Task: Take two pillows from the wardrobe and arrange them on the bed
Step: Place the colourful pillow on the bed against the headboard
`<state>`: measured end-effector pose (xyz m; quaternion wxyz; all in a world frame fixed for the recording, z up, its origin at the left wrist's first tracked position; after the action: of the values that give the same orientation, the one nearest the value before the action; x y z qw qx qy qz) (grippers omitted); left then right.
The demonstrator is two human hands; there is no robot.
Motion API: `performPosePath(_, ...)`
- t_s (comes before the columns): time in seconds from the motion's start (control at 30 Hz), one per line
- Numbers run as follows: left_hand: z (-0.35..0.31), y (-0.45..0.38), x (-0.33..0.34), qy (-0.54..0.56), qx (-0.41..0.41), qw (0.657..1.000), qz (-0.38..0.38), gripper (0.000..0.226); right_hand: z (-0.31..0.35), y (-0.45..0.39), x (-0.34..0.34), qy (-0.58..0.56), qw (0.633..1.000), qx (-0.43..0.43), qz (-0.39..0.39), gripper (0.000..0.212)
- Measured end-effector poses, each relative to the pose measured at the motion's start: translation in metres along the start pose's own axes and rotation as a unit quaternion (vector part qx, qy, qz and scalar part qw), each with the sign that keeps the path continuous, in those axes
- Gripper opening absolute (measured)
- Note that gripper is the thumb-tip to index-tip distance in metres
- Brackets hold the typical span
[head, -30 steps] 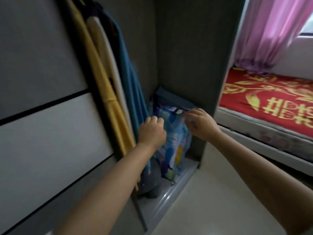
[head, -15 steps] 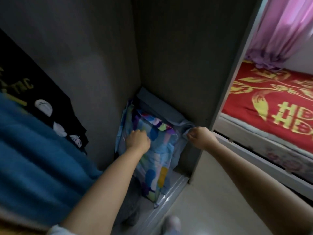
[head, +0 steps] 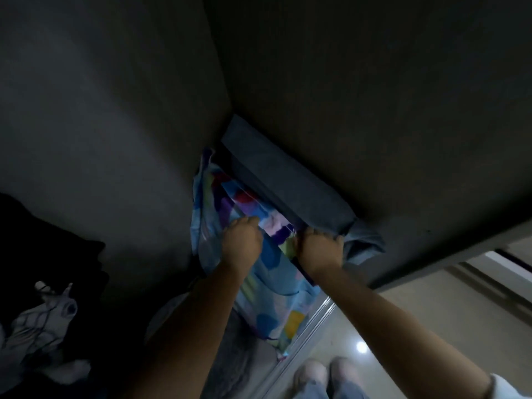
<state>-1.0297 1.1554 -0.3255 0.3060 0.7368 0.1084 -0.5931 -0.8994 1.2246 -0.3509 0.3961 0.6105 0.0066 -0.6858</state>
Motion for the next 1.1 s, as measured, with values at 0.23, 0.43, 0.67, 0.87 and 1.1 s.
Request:
performPosePath(0.23, -0.014, -0.059, 0.041, -0.081, 0.137, 0.985, 0.061, 0.039, 0.003, -0.008, 0.005, 0.094, 0.986, -0.065, -0.123, 0.035)
performPosePath(0.43, -0.024, -0.017, 0.015, -0.099, 0.258, 0.947, -0.165, 0.025, 0.004, 0.023, 0.005, 0.074, 0.979, -0.122, -0.146, 0.041)
performPosePath(0.67, -0.051, 0.074, 0.032, -0.118, 0.342, 0.924, -0.126, 0.027, -0.027, 0.114, 0.026, 0.063, 0.968, -0.183, -0.162, 0.035)
performPosePath(0.87, -0.126, 0.172, 0.018, -0.079, 0.346, 0.918, -0.178, 0.028, -0.101, 0.212, -0.004, 0.021, 0.938, -0.159, -0.306, 0.030)
performPosePath(1.1, -0.284, 0.285, -0.032, 0.029, 0.370, 0.882, -0.292, 0.047, -0.231, 0.351, -0.081, -0.011, 0.868, -0.097, -0.487, 0.059)
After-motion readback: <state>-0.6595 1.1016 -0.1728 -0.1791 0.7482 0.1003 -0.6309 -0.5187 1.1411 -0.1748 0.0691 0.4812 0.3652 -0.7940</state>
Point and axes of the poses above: each hand's wrist, its own y-axis away from the middle knuckle, its own x-axis out of the palm, z = x × y, the point moved 7 cm from there along -y, towards the middle knuckle, and after that the axes turned 13 degrees about z, right-handed, at the moved point
